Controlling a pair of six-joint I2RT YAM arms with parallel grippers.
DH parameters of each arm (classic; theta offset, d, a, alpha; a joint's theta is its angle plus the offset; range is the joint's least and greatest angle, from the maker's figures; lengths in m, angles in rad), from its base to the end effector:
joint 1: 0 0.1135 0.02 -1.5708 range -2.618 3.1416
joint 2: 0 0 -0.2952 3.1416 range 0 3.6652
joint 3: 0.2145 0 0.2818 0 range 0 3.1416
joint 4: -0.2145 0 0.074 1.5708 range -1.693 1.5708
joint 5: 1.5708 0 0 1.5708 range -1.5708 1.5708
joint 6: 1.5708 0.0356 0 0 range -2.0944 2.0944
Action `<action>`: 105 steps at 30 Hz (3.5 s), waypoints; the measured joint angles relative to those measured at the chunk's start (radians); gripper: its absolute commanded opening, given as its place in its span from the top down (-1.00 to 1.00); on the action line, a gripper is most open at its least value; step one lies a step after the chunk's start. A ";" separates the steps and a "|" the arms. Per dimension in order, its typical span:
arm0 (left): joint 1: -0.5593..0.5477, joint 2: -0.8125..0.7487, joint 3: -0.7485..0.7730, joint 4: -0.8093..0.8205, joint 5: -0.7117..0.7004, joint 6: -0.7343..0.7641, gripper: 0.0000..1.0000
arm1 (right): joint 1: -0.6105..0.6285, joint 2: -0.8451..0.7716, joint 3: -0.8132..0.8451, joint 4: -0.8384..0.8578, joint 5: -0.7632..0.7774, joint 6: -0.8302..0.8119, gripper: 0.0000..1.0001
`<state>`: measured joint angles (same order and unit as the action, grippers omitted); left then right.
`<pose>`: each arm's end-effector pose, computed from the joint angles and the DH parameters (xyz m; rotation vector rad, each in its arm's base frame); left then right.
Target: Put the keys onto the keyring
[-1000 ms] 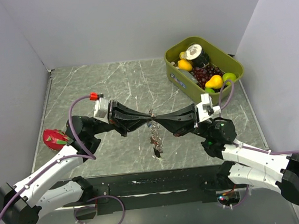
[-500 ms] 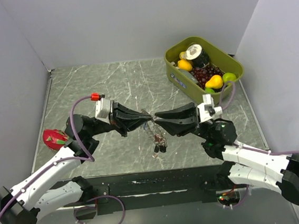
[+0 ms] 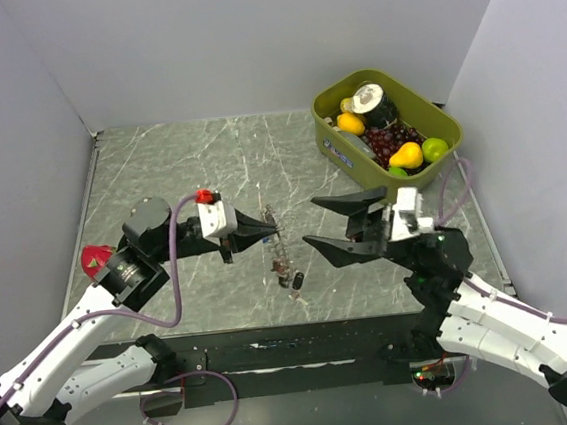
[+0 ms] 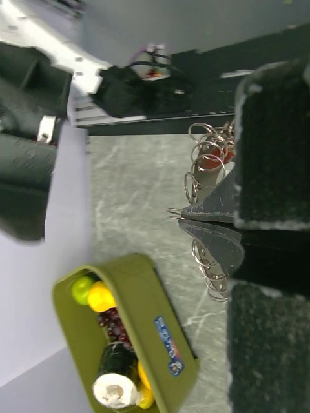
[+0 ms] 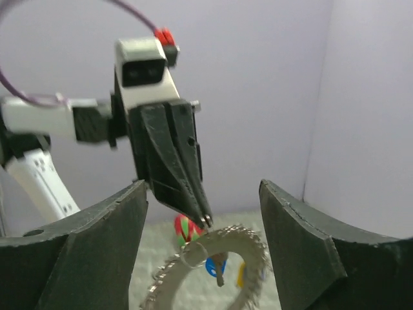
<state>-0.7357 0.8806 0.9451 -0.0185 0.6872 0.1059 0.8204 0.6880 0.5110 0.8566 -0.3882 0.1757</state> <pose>0.1364 -0.1539 0.4234 1.1429 1.1570 -1.0120 0.0970 0.1238 0.3787 -0.6565 0.7595 1.0888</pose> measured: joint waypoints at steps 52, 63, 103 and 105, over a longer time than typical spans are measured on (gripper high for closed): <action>-0.014 -0.115 -0.019 -0.083 0.005 0.041 -0.04 | 0.002 0.203 0.172 -0.442 -0.305 -0.179 1.00; 0.074 -0.173 -0.130 0.228 0.101 -0.217 0.14 | 0.000 0.177 0.114 -0.184 -0.317 -0.040 1.00; 0.080 -0.013 -0.130 0.394 0.254 -0.347 0.98 | -0.007 0.212 0.109 -0.046 -0.308 0.037 0.99; 0.080 -0.012 -0.127 0.387 0.252 -0.336 0.98 | -0.008 0.212 0.109 -0.046 -0.303 0.038 0.64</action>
<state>-0.6556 0.8684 0.8185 0.3687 0.9390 -0.2302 0.8120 0.8997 0.6205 0.8108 -0.6914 0.2138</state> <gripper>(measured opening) 0.025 0.008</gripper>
